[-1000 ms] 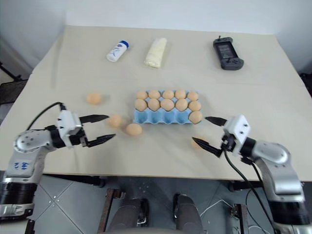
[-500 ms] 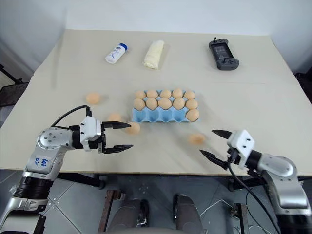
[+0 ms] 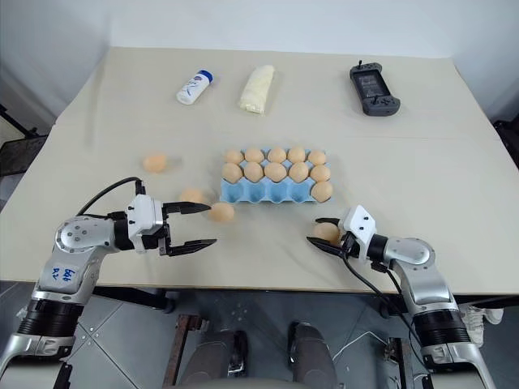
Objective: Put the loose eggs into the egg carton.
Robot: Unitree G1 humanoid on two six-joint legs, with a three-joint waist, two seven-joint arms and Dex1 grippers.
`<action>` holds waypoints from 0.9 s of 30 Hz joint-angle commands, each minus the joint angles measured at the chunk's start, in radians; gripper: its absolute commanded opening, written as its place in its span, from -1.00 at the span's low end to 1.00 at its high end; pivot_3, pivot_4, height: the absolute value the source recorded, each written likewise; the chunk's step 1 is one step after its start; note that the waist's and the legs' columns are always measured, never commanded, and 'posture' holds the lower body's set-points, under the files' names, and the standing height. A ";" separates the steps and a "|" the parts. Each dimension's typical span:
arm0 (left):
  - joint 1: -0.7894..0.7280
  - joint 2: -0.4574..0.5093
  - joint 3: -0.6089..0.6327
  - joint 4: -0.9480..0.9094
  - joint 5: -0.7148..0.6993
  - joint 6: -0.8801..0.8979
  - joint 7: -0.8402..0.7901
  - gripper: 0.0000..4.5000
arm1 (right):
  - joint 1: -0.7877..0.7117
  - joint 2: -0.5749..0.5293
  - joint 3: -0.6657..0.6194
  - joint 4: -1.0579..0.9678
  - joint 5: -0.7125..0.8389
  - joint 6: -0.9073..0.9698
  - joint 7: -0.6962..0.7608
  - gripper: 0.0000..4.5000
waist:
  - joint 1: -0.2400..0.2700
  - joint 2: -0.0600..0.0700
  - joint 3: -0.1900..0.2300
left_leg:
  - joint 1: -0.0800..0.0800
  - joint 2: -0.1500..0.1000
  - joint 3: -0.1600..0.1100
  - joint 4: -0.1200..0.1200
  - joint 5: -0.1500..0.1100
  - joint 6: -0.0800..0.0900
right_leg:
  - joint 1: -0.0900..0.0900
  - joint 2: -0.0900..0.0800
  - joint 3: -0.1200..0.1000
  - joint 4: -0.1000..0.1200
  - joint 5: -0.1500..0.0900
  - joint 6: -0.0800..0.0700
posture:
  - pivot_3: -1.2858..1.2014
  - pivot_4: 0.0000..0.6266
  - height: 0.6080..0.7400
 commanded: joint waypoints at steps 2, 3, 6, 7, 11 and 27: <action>0.029 0.021 0.043 -0.044 -0.001 -0.011 0.022 0.63 | -0.037 0.026 -0.007 -0.103 0.042 0.037 -0.012 -0.19 | -0.004 0.000 0.000 | 0.000 0.000 0.000 0.000 0.000 0.000 | 0.000 0.000 0.000 0.000 0.000 0.000 | 0.03 -0.52 1.00; 0.032 0.021 0.045 -0.043 0.000 -0.011 0.025 0.63 | -0.048 0.035 -0.010 -0.120 0.051 0.056 -0.021 -0.19 | -0.006 0.000 0.000 | 0.000 0.000 0.000 0.000 -0.001 -0.001 | 0.000 0.000 0.000 0.000 0.000 0.000 | 0.03 -0.52 1.00; 0.036 0.019 0.044 -0.040 0.001 -0.013 0.033 0.63 | -0.121 0.072 -0.005 -0.139 0.060 0.109 -0.052 -0.19 | -0.009 0.000 0.000 | 0.000 0.000 -0.001 0.000 -0.002 -0.005 | 0.000 0.000 0.000 0.001 0.000 0.000 | 0.03 -0.52 1.00; 0.038 0.017 0.041 -0.039 0.003 -0.014 0.036 0.63 | -0.159 0.087 0.003 -0.126 0.050 0.119 -0.067 -0.19 | -0.012 0.000 0.000 | 0.000 0.000 -0.001 0.000 -0.002 -0.005 | 0.000 0.000 0.000 0.001 0.000 0.000 | 0.03 -0.52 1.00; 0.040 0.008 0.031 -0.040 0.009 -0.013 0.048 0.63 | -0.306 0.140 0.028 0.033 -0.040 0.076 -0.139 -0.19 | -0.023 0.001 0.000 | 0.000 0.000 -0.001 0.000 -0.002 -0.005 | -0.001 -0.001 0.000 0.001 0.000 0.000 | 0.03 -0.52 1.00; 0.125 0.054 0.165 -0.039 -0.048 0.024 0.080 0.63 | -0.217 0.054 -0.042 -0.118 0.091 0.026 0.038 0.98 | -0.022 0.002 0.001 | -0.004 0.001 -0.003 -0.002 -0.002 -0.001 | -0.002 -0.001 -0.008 -0.001 0.001 0.001 | 0.03 -0.52 1.00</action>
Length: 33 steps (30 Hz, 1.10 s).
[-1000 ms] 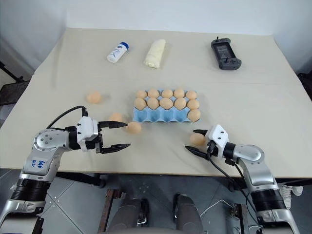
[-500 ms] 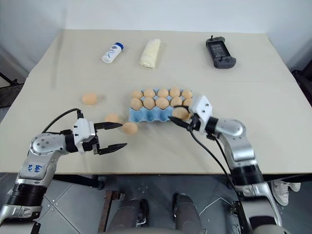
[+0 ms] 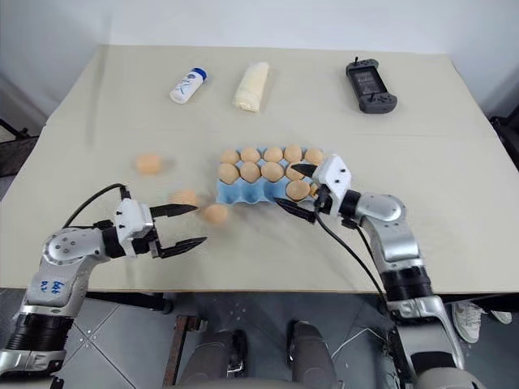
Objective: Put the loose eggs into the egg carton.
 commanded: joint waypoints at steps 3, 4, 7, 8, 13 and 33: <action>0.065 0.066 0.143 0.056 -0.052 -0.014 -0.025 0.63 | 0.113 -0.125 -0.063 -0.138 0.079 -0.035 0.134 0.98 | 0.001 0.000 0.000 | 0.001 0.000 0.000 0.000 -0.001 0.001 | 0.001 0.000 0.000 -0.004 0.000 0.000 | 0.03 -0.52 1.00; 0.080 0.081 0.170 0.082 -0.062 -0.010 -0.035 0.63 | 0.130 -0.144 -0.067 -0.143 0.083 -0.037 0.150 0.98 | 0.001 0.000 0.000 | 0.001 0.000 0.000 0.000 -0.001 0.001 | 0.002 -0.001 0.000 -0.005 0.000 0.000 | 0.03 -0.52 1.00; 0.106 0.103 0.218 0.146 -0.063 -0.023 -0.042 0.78 | 0.170 -0.176 -0.083 -0.151 0.101 -0.028 0.174 1.00 | -0.002 0.001 0.001 | 0.001 0.000 0.001 0.000 -0.003 -0.003 | 0.001 -0.001 0.001 -0.004 0.000 0.000 | 0.03 -0.52 1.00; 0.112 0.105 0.227 0.163 -0.055 -0.033 -0.037 0.88 | 0.181 -0.183 -0.091 -0.151 0.110 -0.022 0.180 1.00 | -0.001 0.001 0.001 | 0.002 0.000 0.001 0.001 -0.003 -0.004 | 0.001 -0.001 0.001 -0.003 0.000 -0.001 | 0.03 -0.52 1.00; 0.123 0.072 0.207 0.122 -0.043 -0.040 -0.015 0.99 | 0.209 -0.199 -0.098 -0.144 0.113 -0.036 0.190 1.00 | 0.001 0.002 0.001 | 0.002 0.000 0.000 0.000 -0.002 -0.004 | 0.001 -0.002 0.001 -0.003 0.000 -0.001 | 0.03 -0.52 1.00; -0.051 -0.229 -0.121 0.034 0.167 0.016 0.280 0.99 | 0.245 -0.174 -0.063 -0.214 0.095 -0.028 0.125 1.00 | 0.005 0.002 0.001 | 0.002 -0.001 0.002 0.002 0.001 0.001 | 0.002 -0.001 0.000 -0.001 0.000 -0.001 | 0.03 -0.52 1.00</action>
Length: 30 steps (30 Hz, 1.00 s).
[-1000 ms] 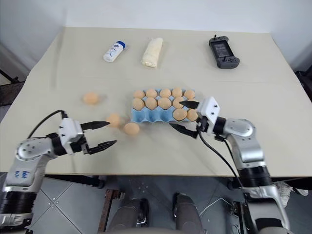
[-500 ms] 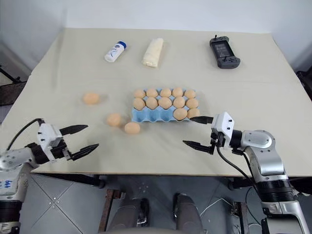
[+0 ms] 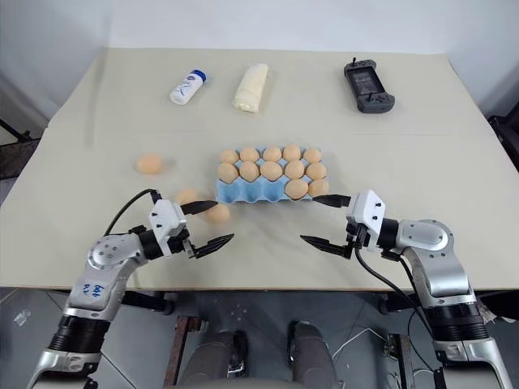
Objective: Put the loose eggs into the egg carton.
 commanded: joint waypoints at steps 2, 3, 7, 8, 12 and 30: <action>-0.028 -0.032 -0.001 0.052 0.059 -0.023 0.092 0.99 | 0.018 0.005 -0.012 -0.056 0.016 0.010 -0.016 1.00 | 0.004 0.000 0.000 | 0.000 0.000 0.000 0.000 0.000 0.000 | 0.000 0.000 0.000 0.000 0.000 0.000 | 0.03 -0.52 1.00; -0.030 -0.036 -0.001 0.058 0.059 -0.022 0.095 0.99 | 0.020 0.006 -0.012 -0.060 0.015 0.013 -0.018 1.00 | 0.005 0.000 0.000 | 0.000 0.000 0.000 0.001 0.000 0.000 | 0.000 0.000 0.000 0.000 0.000 0.000 | 0.03 -0.52 1.00; -0.036 -0.056 -0.020 0.076 0.065 -0.006 0.101 0.99 | 0.033 0.006 -0.019 -0.069 0.012 0.014 -0.031 1.00 | 0.009 0.000 0.000 | 0.000 0.000 0.000 0.000 0.000 0.000 | 0.000 0.000 0.000 -0.001 0.000 0.000 | 0.03 -0.52 1.00; -0.040 -0.061 -0.026 0.076 0.067 0.000 0.102 0.99 | 0.035 0.006 -0.019 -0.069 0.011 0.012 -0.034 1.00 | 0.012 0.000 0.000 | 0.000 0.000 0.000 0.000 0.000 0.000 | 0.000 0.000 0.000 -0.001 0.000 0.000 | 0.03 -0.52 1.00; -0.054 -0.084 -0.030 0.085 0.074 0.048 0.137 0.91 | 0.036 0.008 -0.019 -0.068 0.009 0.005 -0.040 1.00 | 0.023 0.000 0.000 | 0.000 0.000 0.000 0.000 0.000 0.000 | 0.000 0.000 0.000 -0.001 0.000 0.000 | 0.03 -0.52 1.00; -0.243 -0.184 -0.125 0.095 0.028 -0.006 0.031 0.03 | 0.087 -0.009 -0.083 -0.063 -0.001 0.001 -0.097 1.00 | 0.054 0.000 0.000 | -0.001 -0.001 -0.001 0.002 -0.002 -0.003 | 0.002 -0.001 -0.001 -0.001 0.001 0.001 | 0.03 -0.52 1.00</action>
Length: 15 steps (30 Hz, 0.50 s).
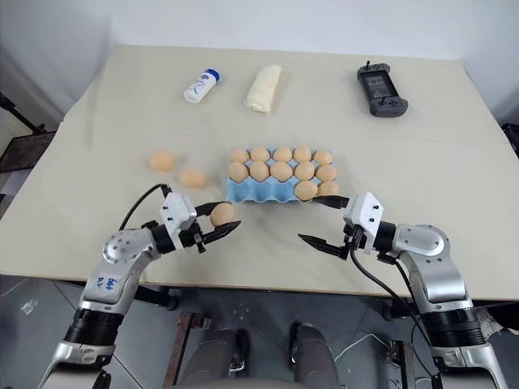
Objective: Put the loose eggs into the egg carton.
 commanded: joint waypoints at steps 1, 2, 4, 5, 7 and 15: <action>-0.178 -0.129 -0.095 0.124 0.068 -0.055 0.052 0.03 | 0.063 -0.033 -0.086 -0.044 0.014 -0.005 -0.035 1.00 | 0.021 0.000 0.000 | -0.001 -0.001 -0.001 0.001 0.000 0.001 | 0.001 0.000 -0.002 0.000 0.001 0.001 | 0.03 -0.52 1.00; -0.216 -0.154 -0.104 0.168 0.089 -0.070 0.068 0.03 | 0.081 -0.038 -0.099 -0.056 0.016 -0.002 -0.041 1.00 | 0.025 0.000 0.000 | -0.002 -0.001 -0.001 0.003 0.000 0.002 | 0.001 -0.001 -0.002 -0.001 0.001 0.002 | 0.03 -0.52 1.00; -0.290 -0.203 -0.115 0.252 0.104 -0.098 0.081 0.03 | 0.123 -0.045 -0.126 -0.088 0.021 0.009 -0.062 1.00 | 0.024 0.000 0.000 | -0.003 -0.001 0.002 0.004 0.001 0.008 | 0.001 -0.001 -0.001 -0.002 0.002 0.004 | 0.03 -0.52 1.00; -0.313 -0.218 -0.118 0.283 0.109 -0.110 0.084 0.03 | 0.138 -0.047 -0.135 -0.100 0.023 0.014 -0.070 1.00 | 0.017 0.000 0.000 | -0.003 -0.001 0.003 0.004 0.001 0.010 | 0.001 0.000 0.000 -0.003 0.003 0.004 | 0.03 -0.52 1.00; -0.383 -0.253 -0.126 0.381 0.138 -0.136 0.111 0.03 | 0.186 -0.049 -0.165 -0.136 0.027 0.023 -0.093 1.00 | 0.008 0.000 0.000 | -0.002 -0.001 0.006 0.003 0.000 0.010 | 0.000 0.000 0.001 -0.003 0.003 0.005 | 0.03 -0.52 1.00; -0.484 -0.272 -0.116 0.579 0.159 -0.239 0.087 0.03 | 0.333 -0.028 -0.232 -0.281 0.039 0.059 -0.189 1.00 | 0.009 0.000 0.000 | -0.001 0.000 0.006 0.002 0.000 0.009 | 0.000 0.002 0.001 -0.003 0.003 0.005 | 0.03 -0.52 1.00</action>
